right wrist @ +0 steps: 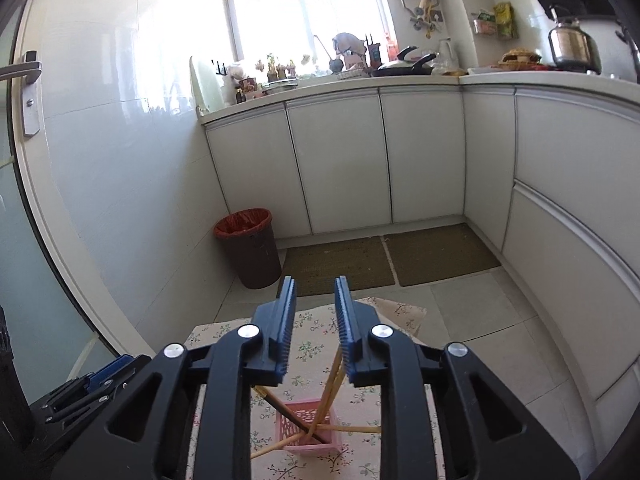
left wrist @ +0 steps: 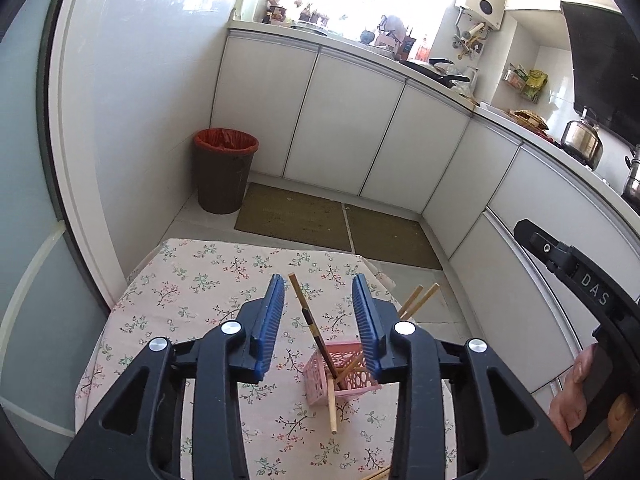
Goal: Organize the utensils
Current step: 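Open both tools to release the chopsticks into the pink holder, then withdraw both open tools back toward the remaining chopsticks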
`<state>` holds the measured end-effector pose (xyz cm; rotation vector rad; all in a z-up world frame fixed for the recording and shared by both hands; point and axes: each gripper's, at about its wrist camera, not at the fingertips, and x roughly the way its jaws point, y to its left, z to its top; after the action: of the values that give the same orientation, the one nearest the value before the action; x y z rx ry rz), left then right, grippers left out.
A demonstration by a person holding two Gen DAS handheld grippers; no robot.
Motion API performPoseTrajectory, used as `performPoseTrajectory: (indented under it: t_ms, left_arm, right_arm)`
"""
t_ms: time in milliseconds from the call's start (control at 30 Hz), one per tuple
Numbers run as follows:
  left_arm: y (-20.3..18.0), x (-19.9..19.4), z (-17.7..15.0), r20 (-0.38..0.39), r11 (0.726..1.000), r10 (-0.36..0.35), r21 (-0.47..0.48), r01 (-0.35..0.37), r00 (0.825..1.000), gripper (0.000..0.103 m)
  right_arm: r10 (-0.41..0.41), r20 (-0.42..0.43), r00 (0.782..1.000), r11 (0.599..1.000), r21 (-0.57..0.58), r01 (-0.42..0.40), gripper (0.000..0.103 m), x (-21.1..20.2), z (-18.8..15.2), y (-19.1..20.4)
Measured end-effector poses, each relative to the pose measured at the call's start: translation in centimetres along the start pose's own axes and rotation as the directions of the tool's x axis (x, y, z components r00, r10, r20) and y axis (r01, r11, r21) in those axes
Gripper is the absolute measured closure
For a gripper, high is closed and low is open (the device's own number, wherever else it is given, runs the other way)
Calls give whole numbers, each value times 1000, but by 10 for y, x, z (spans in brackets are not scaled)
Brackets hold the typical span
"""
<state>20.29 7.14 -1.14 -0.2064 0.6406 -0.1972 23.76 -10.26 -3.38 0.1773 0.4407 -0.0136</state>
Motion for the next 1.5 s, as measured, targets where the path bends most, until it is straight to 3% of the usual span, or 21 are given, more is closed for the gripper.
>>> performPoseTrajectory:
  t_ms: [100, 267, 367, 533, 700, 833, 900, 1000, 1100, 1333, 1400, 1433, 1500]
  left_arm:
    - [-11, -12, -3, 15, 999, -20, 36, 19, 1000, 58]
    - [-33, -30, -14, 37, 993, -22, 116, 18, 999, 40]
    - [-39, -35, -25, 33, 989, -11, 147, 6, 999, 30]
    - [-44, -37, -46, 9, 983, -8, 185, 6, 1000, 9]
    - [-57, -21, -72, -114, 954, -17, 294, 50, 993, 7]
    - [-75, 16, -106, -306, 916, 20, 388, 105, 952, 7]
    - [-83, 37, -127, -402, 897, 29, 414, 154, 915, 7]
    - [-92, 61, -152, -476, 874, 66, 452, 179, 877, 7]
    - [-96, 81, -172, -524, 858, 110, 479, 185, 844, 7]
    - [-100, 116, -200, -618, 845, 165, 490, 212, 768, 7]
    - [-105, 123, -205, -622, 833, 190, 512, 210, 760, 8]
    - [-107, 126, -208, -627, 824, 192, 520, 223, 755, 9]
    - [-112, 132, -215, -644, 809, 197, 533, 249, 739, 23]
  right_arm:
    - [-43, 24, 999, 999, -6, 43, 62, -22, -10, -3]
    - [-120, 66, 991, 992, 50, 117, 25, -53, -23, -21]
    - [-180, 80, 980, 981, 84, 174, 13, -69, -32, -36]
    - [-277, 45, 960, 951, 155, 267, 7, -87, -59, -68]
    - [-354, -86, 931, 922, 138, 363, 7, -85, -99, -99]
    - [-400, -197, 895, 896, 121, 427, 7, -83, -150, -127]
    - [-398, -288, 871, 884, 133, 448, 7, -76, -180, -146]
    - [-358, -419, 834, 877, 155, 455, 7, -67, -218, -168]
    - [-345, -472, 811, 865, 175, 470, 7, -63, -242, -184]
    - [-371, -441, 817, 900, 49, 434, 7, -59, -257, -175]
    - [-354, -432, 830, 914, 29, 404, 7, -57, -258, -170]
    - [-347, -428, 834, 919, 21, 393, 7, -57, -260, -167]
    - [-340, -428, 837, 926, 4, 379, 7, -58, -261, -163]
